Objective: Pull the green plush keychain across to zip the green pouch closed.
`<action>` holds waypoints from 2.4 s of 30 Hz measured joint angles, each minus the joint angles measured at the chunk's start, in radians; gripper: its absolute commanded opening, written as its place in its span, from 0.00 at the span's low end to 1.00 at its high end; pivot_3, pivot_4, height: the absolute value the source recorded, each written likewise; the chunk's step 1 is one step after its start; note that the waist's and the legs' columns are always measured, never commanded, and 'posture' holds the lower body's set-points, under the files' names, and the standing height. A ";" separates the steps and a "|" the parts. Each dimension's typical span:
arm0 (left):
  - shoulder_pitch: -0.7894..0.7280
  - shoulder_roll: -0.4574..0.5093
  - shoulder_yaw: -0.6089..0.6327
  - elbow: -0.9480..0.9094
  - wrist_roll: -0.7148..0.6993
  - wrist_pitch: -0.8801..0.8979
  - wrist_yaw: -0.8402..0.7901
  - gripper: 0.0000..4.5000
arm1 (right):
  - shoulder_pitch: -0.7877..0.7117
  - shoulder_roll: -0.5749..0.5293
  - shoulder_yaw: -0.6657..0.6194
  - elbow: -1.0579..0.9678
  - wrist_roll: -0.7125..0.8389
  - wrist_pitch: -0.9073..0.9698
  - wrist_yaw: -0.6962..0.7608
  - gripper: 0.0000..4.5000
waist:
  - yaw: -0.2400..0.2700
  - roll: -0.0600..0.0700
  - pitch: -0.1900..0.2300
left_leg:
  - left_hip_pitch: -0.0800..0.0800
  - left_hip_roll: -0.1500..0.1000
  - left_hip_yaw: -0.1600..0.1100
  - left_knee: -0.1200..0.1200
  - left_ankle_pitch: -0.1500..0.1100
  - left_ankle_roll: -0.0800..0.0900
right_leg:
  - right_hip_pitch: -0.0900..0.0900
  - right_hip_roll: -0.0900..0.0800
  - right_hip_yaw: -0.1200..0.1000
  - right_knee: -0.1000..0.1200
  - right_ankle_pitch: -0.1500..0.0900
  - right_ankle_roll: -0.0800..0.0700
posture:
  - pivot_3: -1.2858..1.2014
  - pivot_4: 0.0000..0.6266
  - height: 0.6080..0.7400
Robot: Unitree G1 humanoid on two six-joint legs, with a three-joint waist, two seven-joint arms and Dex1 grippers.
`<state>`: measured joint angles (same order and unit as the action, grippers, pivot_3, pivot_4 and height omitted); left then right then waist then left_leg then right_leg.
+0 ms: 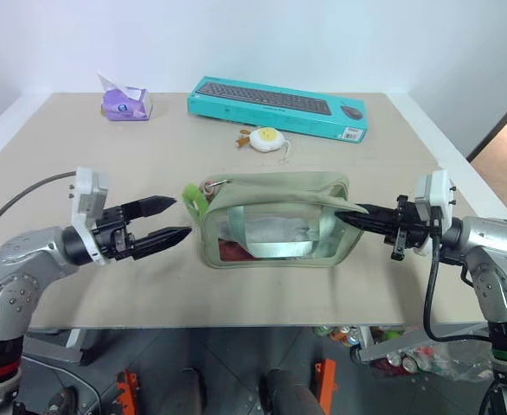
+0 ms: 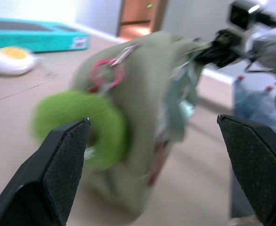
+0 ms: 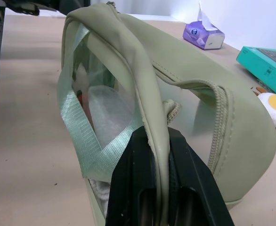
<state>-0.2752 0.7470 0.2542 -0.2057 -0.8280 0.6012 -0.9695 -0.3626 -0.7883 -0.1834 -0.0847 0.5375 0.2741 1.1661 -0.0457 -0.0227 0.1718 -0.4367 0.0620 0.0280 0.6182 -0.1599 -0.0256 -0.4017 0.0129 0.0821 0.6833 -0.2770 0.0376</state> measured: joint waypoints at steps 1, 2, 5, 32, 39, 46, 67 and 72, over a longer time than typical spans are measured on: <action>-0.019 0.000 -0.007 0.045 0.035 -0.028 -0.007 1.00 | 0.000 0.000 0.000 0.000 0.000 0.000 0.000 0.01 | 0.000 0.000 0.000 | 0.000 0.000 0.000 0.000 0.000 0.000 | 0.000 0.000 0.000 0.000 0.000 0.000 | 0.52 0.24 1.00; -0.040 0.000 -0.011 0.080 0.059 -0.051 -0.020 1.00 | -0.001 0.000 0.000 0.000 0.000 0.000 0.001 0.01 | 0.000 0.000 0.000 | 0.000 0.000 0.000 0.000 0.000 0.000 | 0.000 0.000 0.000 0.000 0.000 0.000 | 0.52 0.24 1.00; -0.103 -0.004 -0.039 0.156 0.123 -0.121 -0.058 1.00 | -0.002 -0.001 0.000 0.000 -0.001 0.000 0.003 0.01 | 0.000 0.000 0.000 | 0.000 0.000 0.000 0.000 0.000 0.000 | 0.000 0.000 0.000 0.000 0.000 0.000 | 0.52 0.24 1.00; -0.539 -0.151 -0.215 0.805 0.393 -0.438 -0.427 0.20 | 0.035 -0.018 -0.012 -0.072 0.006 0.014 -0.017 0.00 | 0.000 0.000 0.000 | -0.002 0.000 0.000 0.000 0.000 0.000 | -0.001 0.001 0.000 0.000 0.000 0.000 | 0.52 0.24 1.00; -0.539 -0.151 -0.197 0.749 0.366 -0.368 -0.425 0.01 | 0.036 -0.026 -0.012 -0.073 0.006 0.014 -0.015 0.00 | 0.001 0.000 0.000 | -0.002 0.000 -0.001 0.000 0.000 0.000 | -0.001 0.001 -0.001 0.000 0.000 0.000 | 0.52 0.24 1.00; -0.539 -0.138 -0.169 0.591 0.307 -0.261 -0.408 0.01 | 0.036 -0.032 -0.012 -0.069 0.006 0.014 -0.012 0.00 | 0.001 0.000 0.000 | -0.002 0.000 -0.001 0.000 0.000 0.000 | -0.001 0.001 -0.001 0.000 0.000 0.000 | 0.52 0.24 1.00; -0.627 -0.304 -0.259 0.438 0.277 -0.143 -0.304 0.01 | 0.016 -0.043 -0.012 -0.047 -0.009 0.009 0.007 0.00 | 0.001 0.000 0.000 | -0.002 -0.004 -0.001 0.001 0.000 0.000 | 0.000 -0.001 0.001 0.000 -0.001 0.004 | 0.52 0.24 1.00; -0.673 -0.339 -0.262 0.455 0.288 -0.155 -0.287 0.01 | 0.017 -0.043 -0.012 -0.047 -0.011 0.009 0.004 0.00 | 0.001 0.000 0.000 | -0.002 -0.004 -0.001 0.001 0.000 0.000 | 0.001 -0.001 0.000 0.000 -0.001 0.004 | 0.52 0.24 1.00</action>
<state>-0.9478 0.4084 -0.0083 0.2491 -0.5401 0.4459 -1.2560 -0.3457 -0.8316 -0.1956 -0.1314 0.5269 0.2835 1.1697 -0.0446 -0.0228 0.1718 -0.4385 0.0578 0.0266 0.6194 -0.1599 -0.0255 -0.4010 0.0116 0.0826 0.6838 -0.2780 0.0417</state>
